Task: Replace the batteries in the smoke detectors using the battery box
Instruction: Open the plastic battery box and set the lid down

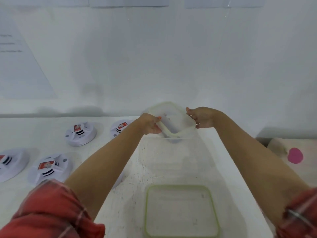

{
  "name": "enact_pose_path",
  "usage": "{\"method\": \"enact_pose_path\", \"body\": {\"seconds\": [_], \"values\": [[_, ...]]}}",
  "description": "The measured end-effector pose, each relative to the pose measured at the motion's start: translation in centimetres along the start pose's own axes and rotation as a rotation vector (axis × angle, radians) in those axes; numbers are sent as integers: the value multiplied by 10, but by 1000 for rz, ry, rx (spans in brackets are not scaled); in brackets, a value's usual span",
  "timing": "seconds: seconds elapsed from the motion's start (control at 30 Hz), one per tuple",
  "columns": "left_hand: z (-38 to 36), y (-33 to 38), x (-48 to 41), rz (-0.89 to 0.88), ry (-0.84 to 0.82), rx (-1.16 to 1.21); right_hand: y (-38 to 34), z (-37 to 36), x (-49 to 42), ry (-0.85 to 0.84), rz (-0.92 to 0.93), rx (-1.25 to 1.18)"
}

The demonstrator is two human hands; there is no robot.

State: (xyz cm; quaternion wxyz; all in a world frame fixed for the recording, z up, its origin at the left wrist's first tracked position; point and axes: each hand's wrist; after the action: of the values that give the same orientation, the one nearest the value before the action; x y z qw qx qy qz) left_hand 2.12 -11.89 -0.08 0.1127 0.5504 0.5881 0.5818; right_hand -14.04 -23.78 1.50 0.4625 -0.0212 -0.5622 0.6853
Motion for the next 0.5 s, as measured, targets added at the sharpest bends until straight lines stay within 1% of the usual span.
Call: {"method": "enact_pose_path", "body": {"seconds": [0.1,0.27,0.37,0.5], "values": [[2,3,-7,40,25,93,2,-8,-5,35,24,-138],[9,4,-20,93,54,158,5,-1,-11,-79,-97,-351],[13,4,-24,120,38,145,8,0,-18,-118,-137,-394],[17,5,-26,136,22,134,10,1,-21,-164,-143,-427]]}}
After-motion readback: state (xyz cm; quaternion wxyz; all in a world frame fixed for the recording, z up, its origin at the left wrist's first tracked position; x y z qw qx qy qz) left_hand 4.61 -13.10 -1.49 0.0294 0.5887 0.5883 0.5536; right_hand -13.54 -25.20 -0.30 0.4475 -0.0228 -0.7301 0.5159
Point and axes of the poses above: each hand's wrist, its own x-axis away from the middle knuckle, its own z-axis out of the back of the hand, y = z × x, and after that the axes turned 11 degrees about x, right-handed
